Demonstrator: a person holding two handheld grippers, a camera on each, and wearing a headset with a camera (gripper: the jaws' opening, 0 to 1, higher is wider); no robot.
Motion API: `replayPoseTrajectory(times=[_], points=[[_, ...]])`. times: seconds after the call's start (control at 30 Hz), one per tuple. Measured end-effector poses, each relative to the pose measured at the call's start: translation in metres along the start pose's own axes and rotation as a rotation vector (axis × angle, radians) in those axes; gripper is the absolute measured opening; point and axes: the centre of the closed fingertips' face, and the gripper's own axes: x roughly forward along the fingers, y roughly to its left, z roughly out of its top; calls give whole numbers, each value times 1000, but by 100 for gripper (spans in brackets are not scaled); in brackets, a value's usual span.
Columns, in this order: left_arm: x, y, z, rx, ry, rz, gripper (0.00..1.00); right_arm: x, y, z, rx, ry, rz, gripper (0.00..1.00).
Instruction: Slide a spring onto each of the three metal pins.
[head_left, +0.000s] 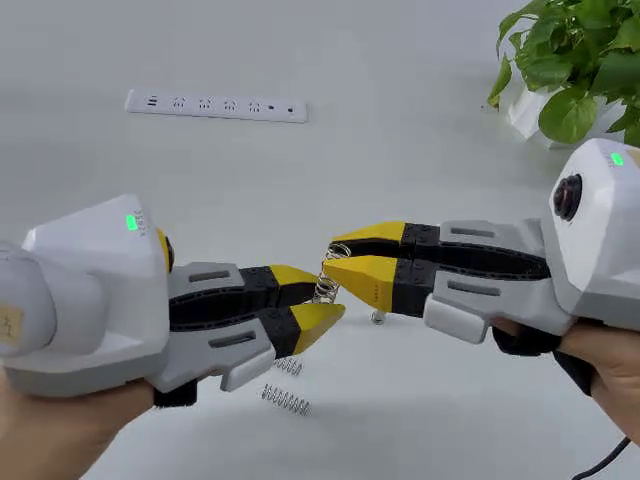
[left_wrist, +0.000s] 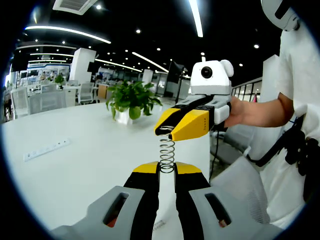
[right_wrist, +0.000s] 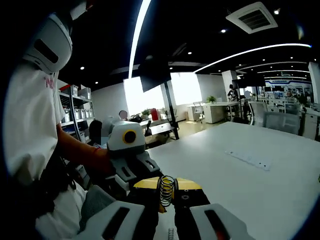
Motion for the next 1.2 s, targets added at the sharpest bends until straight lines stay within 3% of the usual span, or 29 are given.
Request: replayPoseTrajectory(times=[0.67,0.8,0.87,1.0,1.2], points=[[-1,-1,1,45,-4,-12,7,-3,3,1,-30,32,4,7],[0,-2,2,49,-7,-14,7,-4,5,-2,-36,64,20,13],[0,-2,2,51,-7,-18,7,-6,3,-3,-65,101,26,18],[1,-5,0,71,2,-27,7,-16,5,0,-159,224,101,19],[3,-9,0,90,8,-41,7,-23,11,8,-337,451,265,22]])
